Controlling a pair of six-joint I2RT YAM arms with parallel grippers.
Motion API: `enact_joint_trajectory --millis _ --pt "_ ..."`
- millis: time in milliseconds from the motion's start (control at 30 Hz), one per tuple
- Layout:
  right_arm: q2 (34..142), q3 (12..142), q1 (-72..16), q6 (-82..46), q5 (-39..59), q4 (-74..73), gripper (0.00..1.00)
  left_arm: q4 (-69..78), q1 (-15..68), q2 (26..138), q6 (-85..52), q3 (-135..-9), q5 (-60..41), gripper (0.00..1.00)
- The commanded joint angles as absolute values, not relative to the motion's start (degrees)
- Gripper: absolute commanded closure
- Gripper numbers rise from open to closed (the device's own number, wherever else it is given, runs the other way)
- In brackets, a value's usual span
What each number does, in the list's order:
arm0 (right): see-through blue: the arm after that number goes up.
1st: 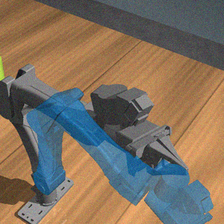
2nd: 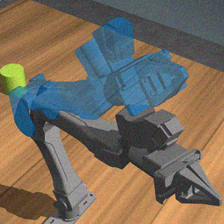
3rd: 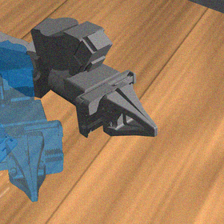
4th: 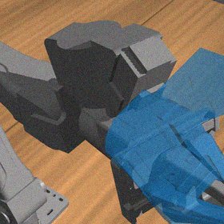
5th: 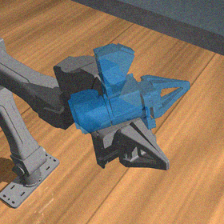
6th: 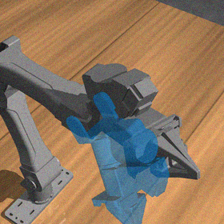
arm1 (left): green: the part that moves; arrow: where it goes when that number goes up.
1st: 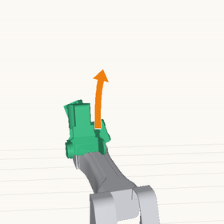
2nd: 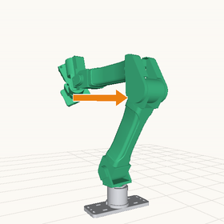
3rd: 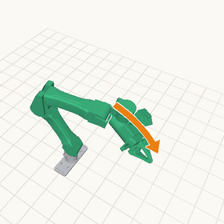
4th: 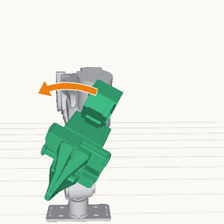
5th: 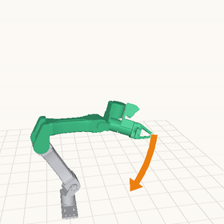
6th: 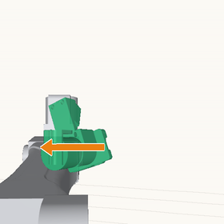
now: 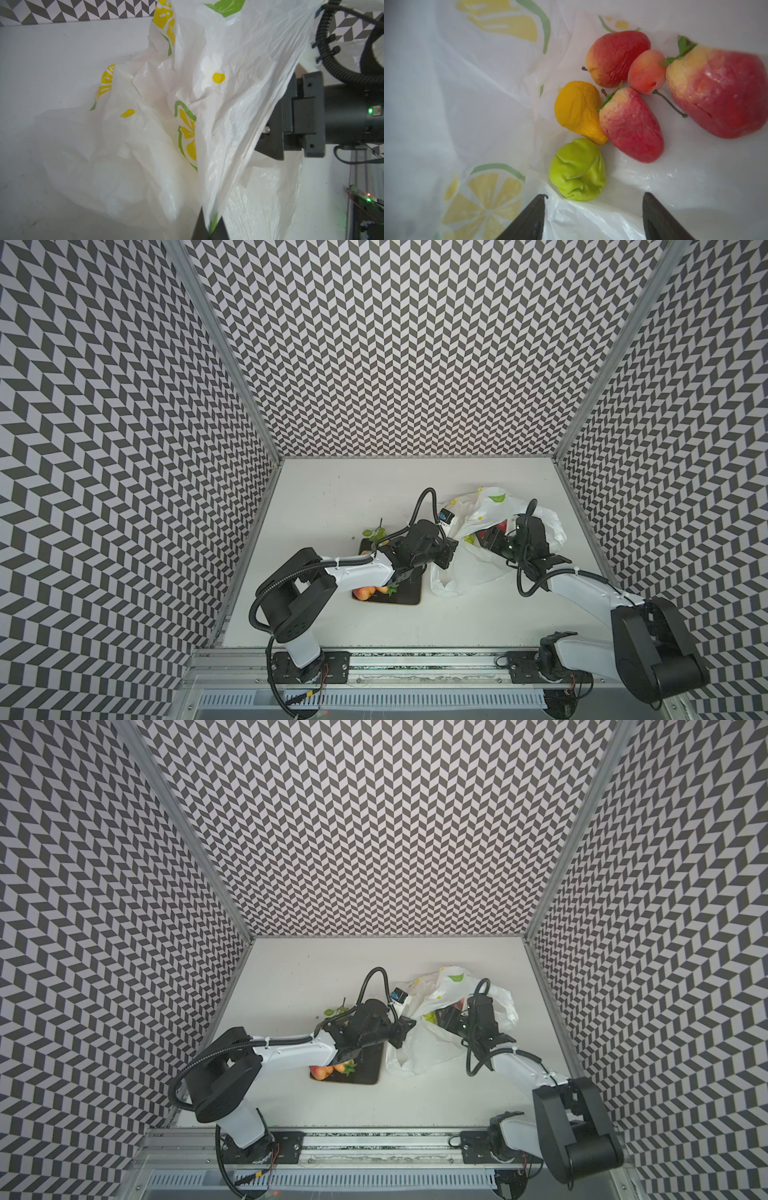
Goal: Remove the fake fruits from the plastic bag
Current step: 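Grasp the bag edge with the left gripper while the right reaches inside, then hold the bag with the left gripper while the right closes on the green pear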
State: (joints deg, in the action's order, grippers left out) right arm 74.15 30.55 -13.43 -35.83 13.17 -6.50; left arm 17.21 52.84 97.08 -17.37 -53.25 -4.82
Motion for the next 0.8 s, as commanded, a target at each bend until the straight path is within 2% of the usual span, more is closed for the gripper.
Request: enact_joint_trajectory --millis 0,767 --pt "77.51 33.63 -15.47 -35.07 11.98 -10.09 0.26 19.93 53.02 96.33 -19.15 -52.47 -5.22 1.0" --pt "97.6 44.27 -20.39 -31.4 8.05 -8.3 0.25 20.81 53.26 94.62 -18.98 -51.04 -5.96 1.0"
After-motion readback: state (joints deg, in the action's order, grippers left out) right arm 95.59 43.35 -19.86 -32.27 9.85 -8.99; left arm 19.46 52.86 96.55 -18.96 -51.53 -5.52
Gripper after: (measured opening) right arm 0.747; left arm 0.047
